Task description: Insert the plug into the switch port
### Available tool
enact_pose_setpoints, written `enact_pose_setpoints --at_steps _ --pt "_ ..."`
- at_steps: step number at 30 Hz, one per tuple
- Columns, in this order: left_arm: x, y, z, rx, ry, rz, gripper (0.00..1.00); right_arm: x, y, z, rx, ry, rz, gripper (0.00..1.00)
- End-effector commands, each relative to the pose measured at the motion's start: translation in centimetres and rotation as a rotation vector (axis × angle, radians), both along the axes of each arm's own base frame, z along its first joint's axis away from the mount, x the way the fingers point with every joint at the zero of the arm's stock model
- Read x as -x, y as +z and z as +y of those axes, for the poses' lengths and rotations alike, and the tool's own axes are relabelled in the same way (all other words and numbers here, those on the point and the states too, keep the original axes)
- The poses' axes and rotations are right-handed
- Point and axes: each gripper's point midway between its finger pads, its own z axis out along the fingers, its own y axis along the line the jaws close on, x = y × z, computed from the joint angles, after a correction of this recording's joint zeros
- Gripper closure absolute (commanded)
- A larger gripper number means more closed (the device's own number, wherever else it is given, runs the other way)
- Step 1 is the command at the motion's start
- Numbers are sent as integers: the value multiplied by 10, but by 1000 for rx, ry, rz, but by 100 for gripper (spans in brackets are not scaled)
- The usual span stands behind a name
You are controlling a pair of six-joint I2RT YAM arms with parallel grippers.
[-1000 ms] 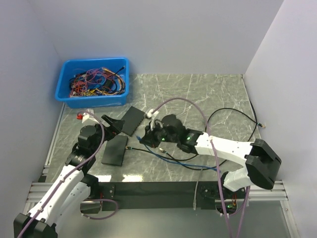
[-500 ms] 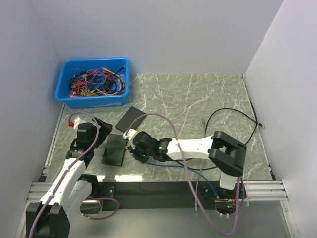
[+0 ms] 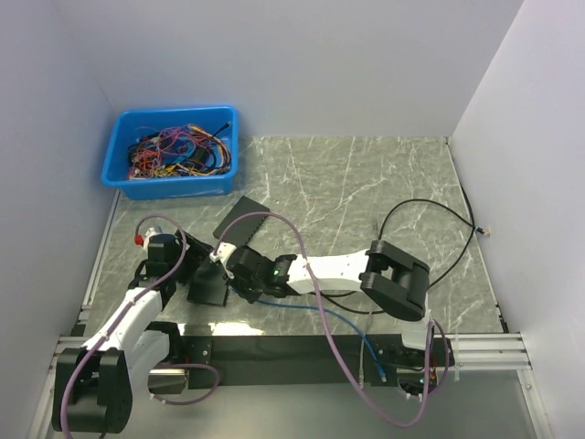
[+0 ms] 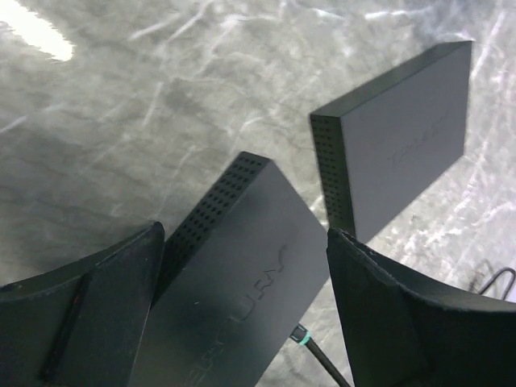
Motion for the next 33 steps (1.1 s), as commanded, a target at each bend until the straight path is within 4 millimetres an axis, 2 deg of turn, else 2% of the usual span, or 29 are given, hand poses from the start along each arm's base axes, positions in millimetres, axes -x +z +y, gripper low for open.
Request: enact_pose_setpoints --at_steps 1,12,18,22,28,33 --pt "-6 5 -9 44 -37 -53 13 -5 3 11 5 3 -16 100" --pt "-3 3 -10 39 -54 -57 16 -9 -14 10 104 -22 -38 100" --pt "-2 -1 -13 46 -65 -57 18 -12 -9 14 92 -34 -43 100" --pt "0 -5 -14 53 -67 -50 18 -13 2 20 71 -34 -40 100" --pt "-1 -4 -13 52 -60 -51 18 -2 21 36 30 -1 -32 100" --pt "0 -5 -14 55 -63 -53 18 13 18 50 19 35 -2 100"
